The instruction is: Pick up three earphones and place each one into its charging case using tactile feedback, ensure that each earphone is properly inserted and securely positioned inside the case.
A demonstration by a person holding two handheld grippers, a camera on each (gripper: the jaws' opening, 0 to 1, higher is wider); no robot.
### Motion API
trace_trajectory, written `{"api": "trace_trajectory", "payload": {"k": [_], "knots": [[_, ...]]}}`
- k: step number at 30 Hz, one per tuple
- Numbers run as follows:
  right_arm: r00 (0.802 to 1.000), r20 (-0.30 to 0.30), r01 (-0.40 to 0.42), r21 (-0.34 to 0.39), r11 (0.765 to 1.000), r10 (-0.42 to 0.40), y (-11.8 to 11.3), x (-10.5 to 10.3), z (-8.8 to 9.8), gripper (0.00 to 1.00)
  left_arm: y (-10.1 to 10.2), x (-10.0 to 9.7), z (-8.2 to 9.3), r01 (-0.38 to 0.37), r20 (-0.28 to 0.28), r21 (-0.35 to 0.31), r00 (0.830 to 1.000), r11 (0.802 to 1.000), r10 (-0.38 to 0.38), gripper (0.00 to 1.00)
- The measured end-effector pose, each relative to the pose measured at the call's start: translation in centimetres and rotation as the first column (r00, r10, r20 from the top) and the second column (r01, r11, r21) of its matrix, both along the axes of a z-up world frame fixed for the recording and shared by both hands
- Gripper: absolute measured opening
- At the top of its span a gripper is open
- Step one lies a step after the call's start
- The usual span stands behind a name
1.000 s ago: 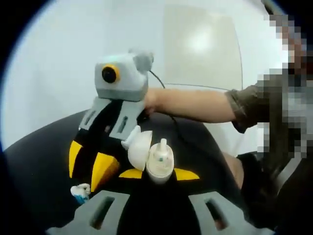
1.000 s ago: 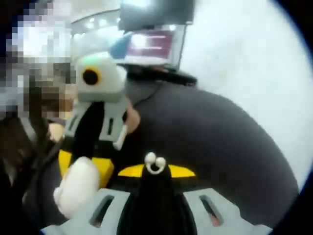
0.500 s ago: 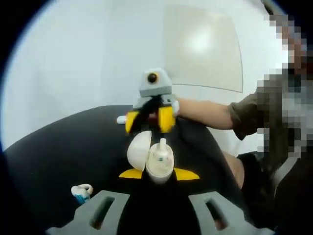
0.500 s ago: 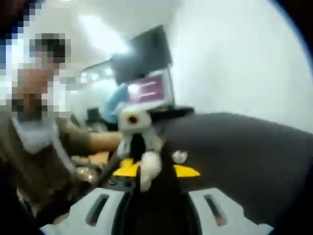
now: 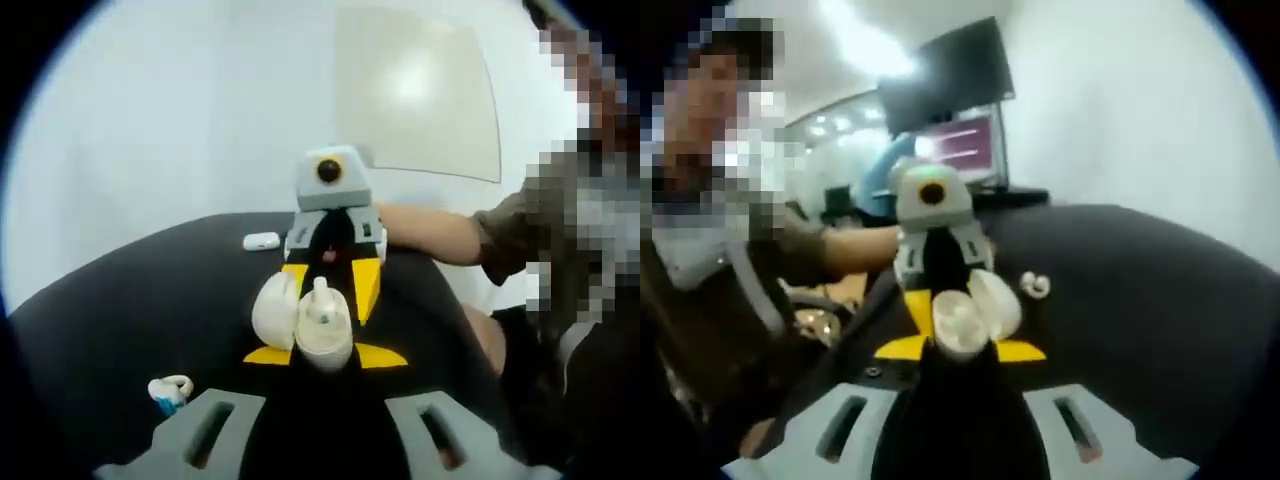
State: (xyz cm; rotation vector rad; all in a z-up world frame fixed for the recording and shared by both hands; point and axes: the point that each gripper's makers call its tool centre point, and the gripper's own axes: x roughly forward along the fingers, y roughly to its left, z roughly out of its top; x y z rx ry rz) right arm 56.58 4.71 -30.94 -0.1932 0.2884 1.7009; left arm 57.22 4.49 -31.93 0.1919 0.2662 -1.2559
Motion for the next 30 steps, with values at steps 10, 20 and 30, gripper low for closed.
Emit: {"api": "trace_trajectory", "payload": {"k": [10, 20, 30], "knots": [[0.999, 0.042, -0.023, 0.046, 0.999, 0.021, -0.5, 0.2, 0.2, 0.21, 0.9, -0.4, 0.2, -0.007, 0.045, 0.019, 0.999, 1.0, 0.006, 0.19], [0.999, 0.051, -0.015, 0.064, 0.998, 0.012, -0.6, 0.7, 0.2, 0.21, 8.5, 5.1, 6.2, -0.145, -0.117, 0.108, 0.981, 0.984, 0.157, 0.22], [0.998, 0.07, -0.014, 0.061, 0.998, 0.01, -0.8, 0.6, 0.1, 0.21, 6.1, 6.2, 0.2, -0.067, -0.162, 0.331, 0.979, 0.941, 0.127, 0.28]]}}
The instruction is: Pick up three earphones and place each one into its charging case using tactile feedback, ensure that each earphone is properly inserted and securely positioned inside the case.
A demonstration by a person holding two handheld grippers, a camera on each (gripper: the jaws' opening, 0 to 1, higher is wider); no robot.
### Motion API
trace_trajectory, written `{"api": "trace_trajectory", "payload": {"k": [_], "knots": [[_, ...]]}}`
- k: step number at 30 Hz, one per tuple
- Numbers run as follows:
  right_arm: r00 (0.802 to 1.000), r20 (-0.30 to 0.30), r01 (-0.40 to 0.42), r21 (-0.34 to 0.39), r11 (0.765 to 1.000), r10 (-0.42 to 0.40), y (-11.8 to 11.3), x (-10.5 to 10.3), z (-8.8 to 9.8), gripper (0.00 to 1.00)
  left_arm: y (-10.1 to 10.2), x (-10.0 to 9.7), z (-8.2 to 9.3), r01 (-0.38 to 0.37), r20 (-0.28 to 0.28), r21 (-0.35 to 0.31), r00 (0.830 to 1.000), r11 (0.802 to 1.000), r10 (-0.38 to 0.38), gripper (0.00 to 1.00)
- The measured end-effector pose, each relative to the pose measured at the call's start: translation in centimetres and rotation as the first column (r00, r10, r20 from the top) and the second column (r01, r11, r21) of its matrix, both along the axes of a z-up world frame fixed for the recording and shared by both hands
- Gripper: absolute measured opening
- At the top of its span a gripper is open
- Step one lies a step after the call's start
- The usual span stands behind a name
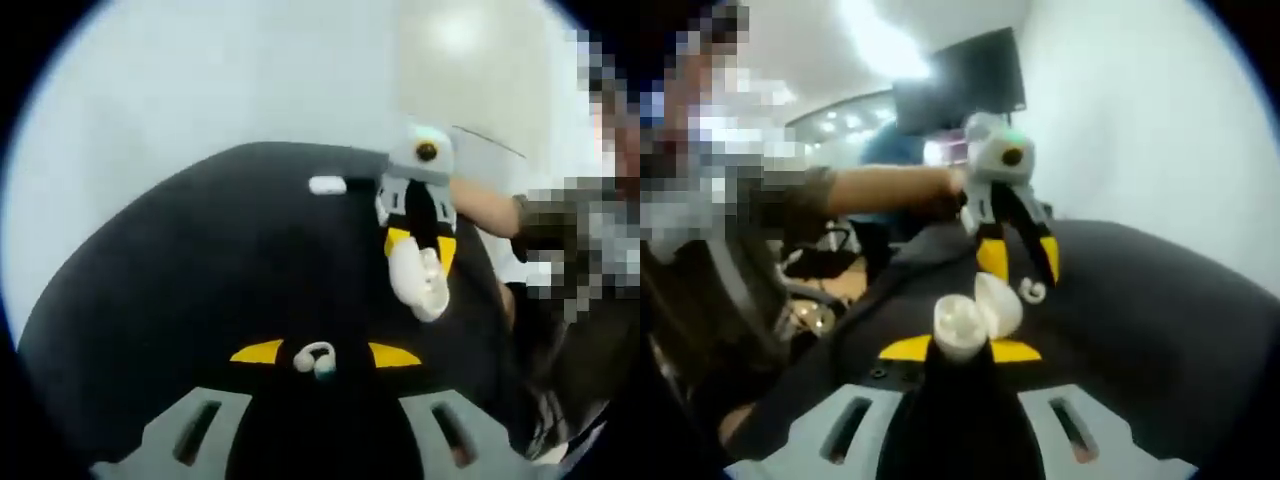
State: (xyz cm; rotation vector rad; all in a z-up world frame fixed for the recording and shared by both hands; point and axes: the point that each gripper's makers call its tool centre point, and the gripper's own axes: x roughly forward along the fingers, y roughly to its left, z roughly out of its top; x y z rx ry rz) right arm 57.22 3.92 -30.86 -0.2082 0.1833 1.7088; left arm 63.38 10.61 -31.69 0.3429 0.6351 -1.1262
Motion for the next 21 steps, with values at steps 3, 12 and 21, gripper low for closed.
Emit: {"api": "trace_trajectory", "payload": {"k": [3, 12, 21], "knots": [[1.0, 0.005, -0.001, -0.001, 1.0, 0.001, 0.0, -0.1, 0.0, 0.21, -0.1, 0.1, -0.5, -0.003, 0.013, 0.011, 1.0, 1.0, 0.003, 0.27], [1.0, 0.015, -0.003, -0.004, 1.0, 0.004, 0.2, -0.2, 0.0, 0.21, 2.2, 0.7, -0.7, -0.206, 0.017, 0.043, 0.979, 0.978, 0.205, 0.17], [1.0, 0.017, -0.001, -0.003, 1.0, 0.001, 0.3, -0.3, 0.1, 0.21, 3.0, -1.3, -0.3, -0.214, -0.015, 0.041, 0.977, 0.976, 0.215, 0.33]]}}
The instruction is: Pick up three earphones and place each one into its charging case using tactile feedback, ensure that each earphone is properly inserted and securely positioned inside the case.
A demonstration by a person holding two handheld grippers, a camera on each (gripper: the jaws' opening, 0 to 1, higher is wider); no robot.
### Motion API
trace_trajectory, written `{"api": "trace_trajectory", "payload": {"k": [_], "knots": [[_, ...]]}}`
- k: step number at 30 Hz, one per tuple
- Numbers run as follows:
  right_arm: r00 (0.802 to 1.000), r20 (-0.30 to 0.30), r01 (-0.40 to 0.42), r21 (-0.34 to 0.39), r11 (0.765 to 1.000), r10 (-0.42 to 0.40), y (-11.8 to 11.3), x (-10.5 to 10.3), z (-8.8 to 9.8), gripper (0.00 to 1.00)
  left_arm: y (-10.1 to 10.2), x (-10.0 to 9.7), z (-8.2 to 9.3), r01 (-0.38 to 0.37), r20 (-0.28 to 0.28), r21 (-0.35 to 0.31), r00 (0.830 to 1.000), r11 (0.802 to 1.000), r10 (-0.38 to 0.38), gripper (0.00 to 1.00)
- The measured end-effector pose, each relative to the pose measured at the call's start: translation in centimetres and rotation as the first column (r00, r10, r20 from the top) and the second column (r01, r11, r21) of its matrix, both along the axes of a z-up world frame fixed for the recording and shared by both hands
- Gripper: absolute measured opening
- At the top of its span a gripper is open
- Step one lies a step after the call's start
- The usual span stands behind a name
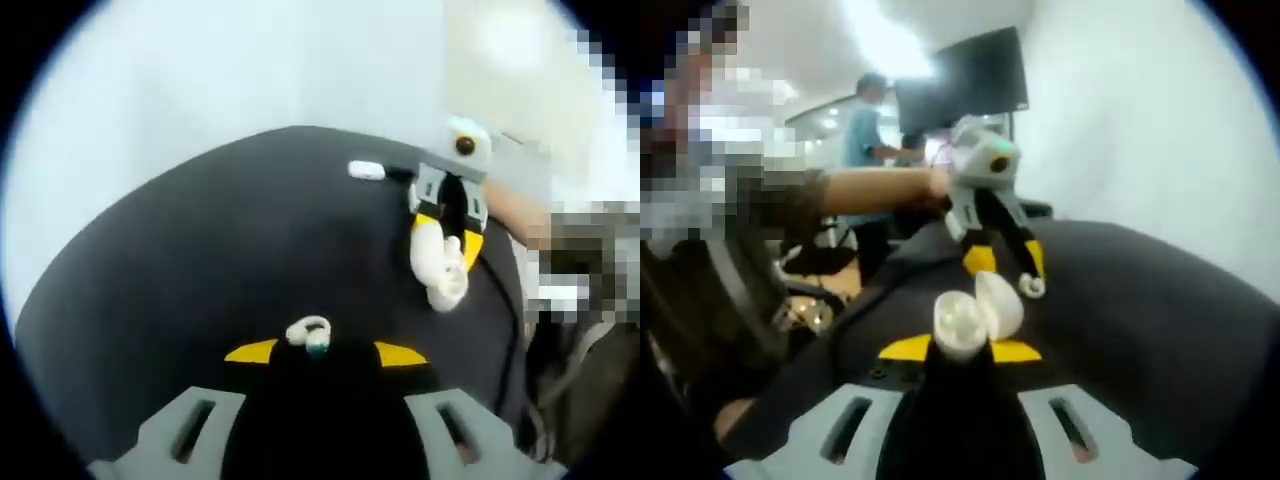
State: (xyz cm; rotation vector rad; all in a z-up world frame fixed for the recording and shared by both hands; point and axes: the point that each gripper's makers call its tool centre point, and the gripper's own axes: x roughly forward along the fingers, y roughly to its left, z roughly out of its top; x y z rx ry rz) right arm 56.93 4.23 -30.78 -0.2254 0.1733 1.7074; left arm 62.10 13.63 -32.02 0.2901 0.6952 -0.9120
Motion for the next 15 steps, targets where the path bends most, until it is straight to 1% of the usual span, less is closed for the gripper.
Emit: {"api": "trace_trajectory", "payload": {"k": [5, 7, 10, 15], "knots": [[1.0, 0.0, 0.003, -0.001, 1.0, -0.003, 0.0, 0.1, 0.0, 0.21, 0.2, -0.2, -0.2, -0.006, -0.005, 0.003, 1.0, 1.0, 0.006, 0.32], [1.0, 0.003, 0.002, 0.0, 1.0, -0.002, -0.1, 0.1, 0.0, 0.21, 0.3, -0.2, -0.2, -0.009, 0.001, -0.009, 1.0, 1.0, 0.009, 0.31], [1.0, 0.001, 0.001, 0.0, 1.0, -0.001, -0.1, 0.1, 0.0, 0.21, -0.1, -0.7, -0.1, -0.003, -0.007, -0.04, 1.0, 0.999, 0.002, 0.3], [1.0, 0.003, 0.0, 0.0, 1.0, 0.0, 0.0, 0.0, 0.0, 0.21, -0.7, -1.9, -0.2, 0.049, -0.022, -0.052, 0.999, 0.997, -0.05, 0.28]]}}
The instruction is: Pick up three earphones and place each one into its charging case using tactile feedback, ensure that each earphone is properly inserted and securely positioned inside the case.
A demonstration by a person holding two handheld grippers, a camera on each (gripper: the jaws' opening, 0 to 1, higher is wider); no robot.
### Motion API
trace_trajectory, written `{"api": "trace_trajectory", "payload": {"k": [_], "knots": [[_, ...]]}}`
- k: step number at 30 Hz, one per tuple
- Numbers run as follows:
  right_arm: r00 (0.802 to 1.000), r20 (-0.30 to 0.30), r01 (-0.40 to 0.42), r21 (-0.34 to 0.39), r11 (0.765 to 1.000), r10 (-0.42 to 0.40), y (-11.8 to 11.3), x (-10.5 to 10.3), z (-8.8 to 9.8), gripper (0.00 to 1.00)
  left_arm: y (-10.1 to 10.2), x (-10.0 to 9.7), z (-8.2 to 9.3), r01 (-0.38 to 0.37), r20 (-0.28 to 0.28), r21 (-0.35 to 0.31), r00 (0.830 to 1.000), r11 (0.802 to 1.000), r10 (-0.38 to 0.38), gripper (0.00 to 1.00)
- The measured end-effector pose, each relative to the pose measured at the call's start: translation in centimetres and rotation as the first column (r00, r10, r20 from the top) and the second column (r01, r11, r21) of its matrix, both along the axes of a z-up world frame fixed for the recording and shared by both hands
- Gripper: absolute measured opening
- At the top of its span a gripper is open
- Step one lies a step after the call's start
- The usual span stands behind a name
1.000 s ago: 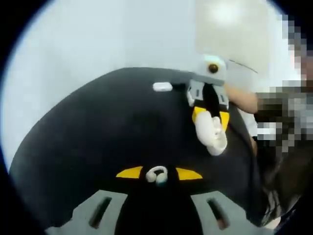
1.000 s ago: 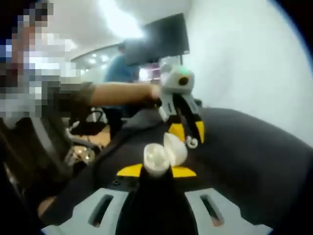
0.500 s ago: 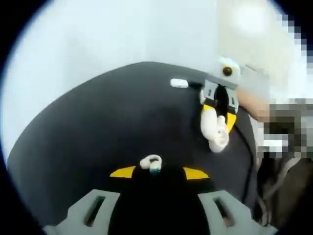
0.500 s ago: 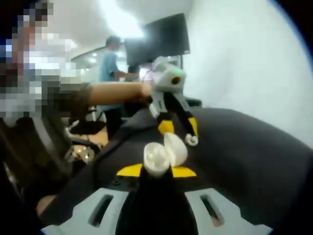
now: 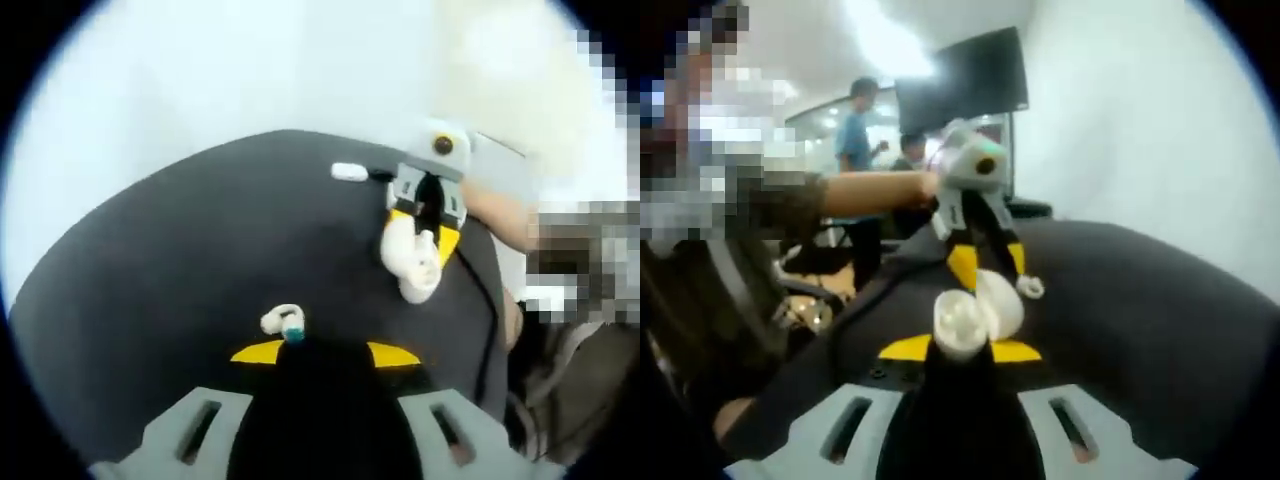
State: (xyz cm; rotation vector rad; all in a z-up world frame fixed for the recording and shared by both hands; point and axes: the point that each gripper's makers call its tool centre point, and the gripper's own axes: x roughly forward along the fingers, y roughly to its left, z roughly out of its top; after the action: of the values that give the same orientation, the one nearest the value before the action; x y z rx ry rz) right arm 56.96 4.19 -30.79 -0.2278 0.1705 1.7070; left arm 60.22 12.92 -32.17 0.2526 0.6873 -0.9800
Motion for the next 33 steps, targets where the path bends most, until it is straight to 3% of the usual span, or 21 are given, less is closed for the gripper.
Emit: {"api": "trace_trajectory", "payload": {"k": [5, 8, 11, 13, 16, 20, 24, 27, 31, 33], "knots": [[1.0, 0.002, 0.001, 0.0, 1.0, -0.001, 0.0, 0.0, 0.0, 0.21, -1.4, -1.6, 1.7, 0.079, -0.041, -0.116, 0.996, 0.99, -0.084, 0.19], [1.0, 0.002, 0.0, 0.0, 1.0, 0.0, 0.0, 0.0, -0.1, 0.21, 0.0, 1.2, 3.6, -0.016, 0.047, -0.134, 0.999, 0.991, 0.022, 0.12], [1.0, 0.002, 0.0, 0.001, 1.0, 0.0, 0.0, 0.1, -0.1, 0.21, 1.7, 4.1, 4.9, -0.167, 0.018, -0.176, 0.985, 0.97, 0.173, 0.08], [1.0, 0.003, -0.001, 0.001, 1.0, 0.0, 0.0, 0.1, -0.1, 0.21, 2.2, 5.1, 4.7, -0.19, -0.005, -0.162, 0.981, 0.968, 0.192, 0.08], [1.0, 0.003, -0.001, 0.001, 1.0, 0.001, 0.0, 0.1, -0.1, 0.21, 2.0, 5.4, 2.7, -0.207, -0.119, -0.087, 0.973, 0.974, 0.196, 0.09], [1.0, 0.006, -0.001, 0.001, 1.0, 0.001, 0.0, 0.1, -0.1, 0.21, 0.4, 4.1, 0.4, -0.079, -0.213, 0.035, 0.973, 0.996, 0.085, 0.1], [1.0, 0.008, 0.0, 0.001, 1.0, 0.0, 0.0, 0.1, -0.2, 0.21, -0.2, 3.9, -0.4, -0.014, -0.243, 0.141, 0.969, 0.99, 0.048, 0.1], [1.0, 0.008, -0.001, 0.0, 1.0, 0.001, 0.0, 0.2, -0.2, 0.21, -0.9, 4.2, -0.3, 0.01, -0.259, 0.179, 0.965, 0.984, 0.037, 0.1], [1.0, 0.008, -0.001, 0.0, 1.0, 0.001, 0.0, 0.2, -0.2, 0.21, -1.2, 3.0, -0.8, 0.077, -0.27, 0.268, 0.963, 0.96, -0.002, 0.07], [1.0, 0.008, -0.001, 0.0, 1.0, 0.001, 0.0, 0.3, -0.2, 0.21, -1.5, 3.1, -0.7, 0.077, -0.264, 0.263, 0.964, 0.962, -0.005, 0.03]]}}
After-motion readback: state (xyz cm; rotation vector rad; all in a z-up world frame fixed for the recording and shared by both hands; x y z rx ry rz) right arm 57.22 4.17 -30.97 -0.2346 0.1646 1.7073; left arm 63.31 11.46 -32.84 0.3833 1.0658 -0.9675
